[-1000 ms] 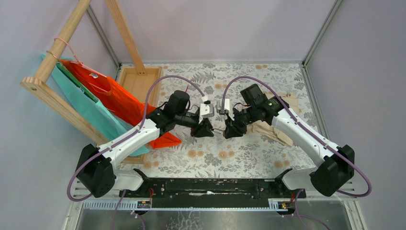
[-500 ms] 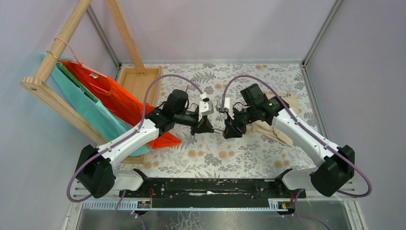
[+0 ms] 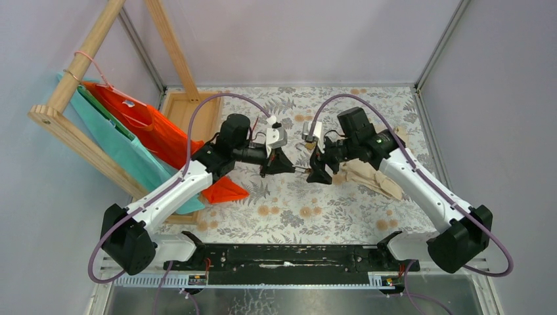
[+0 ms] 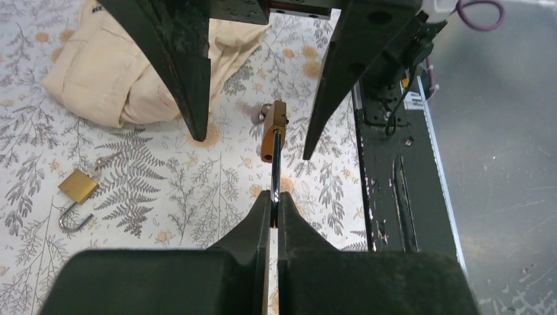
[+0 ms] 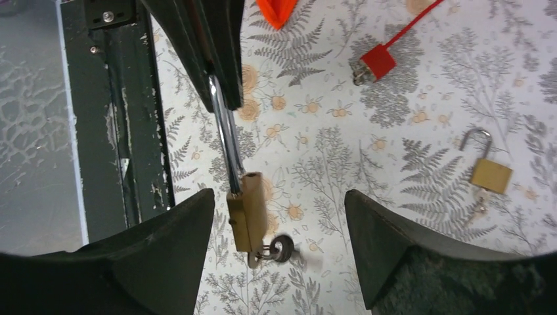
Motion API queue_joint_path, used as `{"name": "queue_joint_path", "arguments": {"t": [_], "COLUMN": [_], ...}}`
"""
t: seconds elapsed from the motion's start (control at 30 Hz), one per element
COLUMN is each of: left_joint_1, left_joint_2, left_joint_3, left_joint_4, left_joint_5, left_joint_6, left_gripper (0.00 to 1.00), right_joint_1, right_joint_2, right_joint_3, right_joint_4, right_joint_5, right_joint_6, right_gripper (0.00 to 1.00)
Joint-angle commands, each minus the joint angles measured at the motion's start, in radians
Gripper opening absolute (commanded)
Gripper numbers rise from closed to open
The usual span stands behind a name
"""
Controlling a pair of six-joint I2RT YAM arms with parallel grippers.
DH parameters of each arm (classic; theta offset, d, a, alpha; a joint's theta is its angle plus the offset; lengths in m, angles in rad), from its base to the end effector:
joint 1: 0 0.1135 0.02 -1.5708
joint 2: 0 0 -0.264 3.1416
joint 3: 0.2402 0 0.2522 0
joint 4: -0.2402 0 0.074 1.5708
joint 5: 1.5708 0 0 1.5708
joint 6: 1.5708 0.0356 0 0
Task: Lock with the key
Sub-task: Lock the lock.
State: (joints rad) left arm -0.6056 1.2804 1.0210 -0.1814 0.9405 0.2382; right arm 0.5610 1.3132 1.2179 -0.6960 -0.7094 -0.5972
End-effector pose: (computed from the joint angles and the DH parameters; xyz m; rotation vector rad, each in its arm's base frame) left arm 0.2159 -0.1844 0.3211 1.3403 1.4868 -1.1727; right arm 0.2191 0.1650 0.3334 -1.5070 1.6837 0.8106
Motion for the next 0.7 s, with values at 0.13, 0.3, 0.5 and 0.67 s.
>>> {"name": "queue_joint_path", "arguments": {"t": [0.13,0.3,0.5,0.67], "left_joint_1": [0.018,0.019,0.019,0.019], "left_joint_2": [-0.014,-0.016,-0.024,-0.028], "left_joint_3": [0.006,-0.025,-0.037,-0.050], "left_joint_4": [0.182,0.254,0.276,0.283], "left_joint_5": [0.049,0.059,0.062,0.057], "left_joint_6": [-0.175,-0.246,-0.262,-0.263], "left_gripper": [0.00,0.00,0.00,0.00], "right_joint_1": [-0.047,-0.048,-0.050,-0.049], "right_joint_2": [-0.118,-0.146,-0.139,-0.128], "right_joint_3": [-0.016,-0.053,-0.067,-0.064], "right_joint_4": [0.060,0.092,0.103,0.107], "right_joint_5": [-0.042,-0.053,-0.063,-0.094], "right_joint_6": [-0.002,0.027,0.035,0.043], "right_gripper": [0.65,0.52,0.42,0.26]}}
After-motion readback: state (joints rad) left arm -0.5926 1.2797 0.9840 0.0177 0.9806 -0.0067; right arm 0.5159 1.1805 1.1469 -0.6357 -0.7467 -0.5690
